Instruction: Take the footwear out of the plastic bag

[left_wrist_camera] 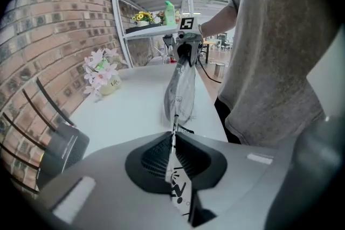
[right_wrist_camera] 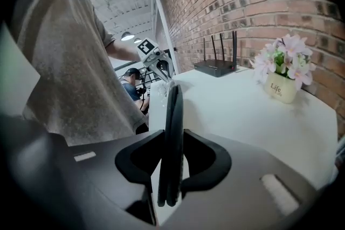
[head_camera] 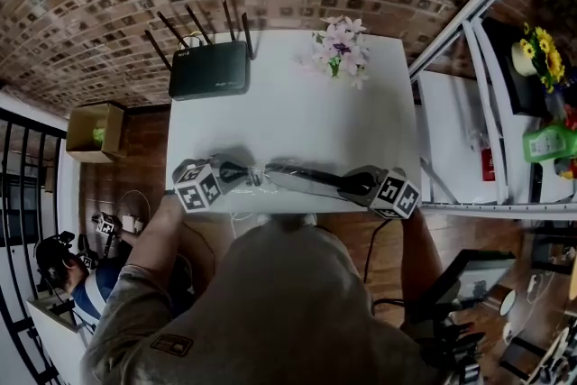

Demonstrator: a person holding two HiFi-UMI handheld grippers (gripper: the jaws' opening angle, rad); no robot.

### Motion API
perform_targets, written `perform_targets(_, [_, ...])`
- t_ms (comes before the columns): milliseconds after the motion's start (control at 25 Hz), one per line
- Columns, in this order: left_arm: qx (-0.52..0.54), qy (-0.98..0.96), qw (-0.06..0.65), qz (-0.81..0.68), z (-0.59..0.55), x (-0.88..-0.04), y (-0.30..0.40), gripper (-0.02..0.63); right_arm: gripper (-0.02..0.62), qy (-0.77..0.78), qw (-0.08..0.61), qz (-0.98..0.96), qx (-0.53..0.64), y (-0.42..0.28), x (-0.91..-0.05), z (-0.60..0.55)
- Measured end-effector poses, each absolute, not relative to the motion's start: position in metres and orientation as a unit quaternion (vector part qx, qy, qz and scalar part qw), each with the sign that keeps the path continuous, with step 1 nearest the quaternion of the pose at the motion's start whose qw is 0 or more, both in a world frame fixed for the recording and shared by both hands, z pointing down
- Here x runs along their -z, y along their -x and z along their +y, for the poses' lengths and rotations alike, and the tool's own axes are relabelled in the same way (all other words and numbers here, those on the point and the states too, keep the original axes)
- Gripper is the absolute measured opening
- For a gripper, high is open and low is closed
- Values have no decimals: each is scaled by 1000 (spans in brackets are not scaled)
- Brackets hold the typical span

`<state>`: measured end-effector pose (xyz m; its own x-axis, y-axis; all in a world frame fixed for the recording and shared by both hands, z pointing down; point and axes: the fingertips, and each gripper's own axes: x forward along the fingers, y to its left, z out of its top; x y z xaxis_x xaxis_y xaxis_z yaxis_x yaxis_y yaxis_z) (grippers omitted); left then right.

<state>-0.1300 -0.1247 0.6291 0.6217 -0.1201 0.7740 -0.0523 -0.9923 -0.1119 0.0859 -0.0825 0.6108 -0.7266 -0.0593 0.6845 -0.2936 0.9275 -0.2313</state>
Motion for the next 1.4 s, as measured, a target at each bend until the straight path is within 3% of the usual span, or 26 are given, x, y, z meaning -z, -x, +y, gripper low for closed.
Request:
perform_targets(1000, [454, 890, 44, 33, -146, -654, 123, 19, 117, -332, 251, -886, -204, -173, -588, -75])
perform_targets(1200, [451, 891, 38, 31, -149, -655, 119, 143, 117, -374, 245, -871, -204, -178, -591, -79])
perform_targets(1400, [430, 901, 37, 48, -156, -647, 118, 222, 117, -402, 226, -864, -201, -176, -588, -90])
